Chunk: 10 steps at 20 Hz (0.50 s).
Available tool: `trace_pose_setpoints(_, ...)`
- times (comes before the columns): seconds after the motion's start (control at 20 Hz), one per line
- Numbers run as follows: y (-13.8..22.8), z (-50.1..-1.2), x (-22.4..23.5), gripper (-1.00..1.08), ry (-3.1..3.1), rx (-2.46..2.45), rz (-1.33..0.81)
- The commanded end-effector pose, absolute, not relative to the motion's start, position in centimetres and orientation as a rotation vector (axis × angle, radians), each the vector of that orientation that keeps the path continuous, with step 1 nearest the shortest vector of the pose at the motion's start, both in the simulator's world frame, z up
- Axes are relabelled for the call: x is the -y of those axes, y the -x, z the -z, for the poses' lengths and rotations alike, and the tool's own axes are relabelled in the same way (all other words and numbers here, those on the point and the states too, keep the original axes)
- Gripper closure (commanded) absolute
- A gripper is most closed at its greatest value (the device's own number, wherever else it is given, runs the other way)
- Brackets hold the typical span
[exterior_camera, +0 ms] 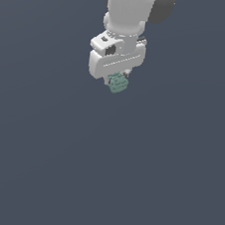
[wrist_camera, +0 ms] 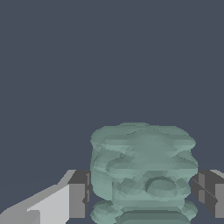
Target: Pick up the object and move it to a goal position.
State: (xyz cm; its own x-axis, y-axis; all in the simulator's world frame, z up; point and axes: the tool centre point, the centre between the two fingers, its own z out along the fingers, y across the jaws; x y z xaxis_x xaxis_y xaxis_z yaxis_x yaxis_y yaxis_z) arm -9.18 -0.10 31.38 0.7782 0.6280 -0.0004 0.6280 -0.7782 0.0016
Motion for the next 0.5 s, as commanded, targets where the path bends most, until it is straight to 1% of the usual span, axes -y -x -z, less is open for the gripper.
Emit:
trace_pose_setpoints(0.0,9.9,-32.8,-0.4,1.08,-2.962,-1.046,0.001)
trace_pose_setpoints(0.25,10.7,-34.6,-1.0,1.08,-2.962,-1.046,0.001)
trace_pose_setpoints(0.45,10.9,-35.2,-1.1,1.08,-2.963,-1.045,0.000)
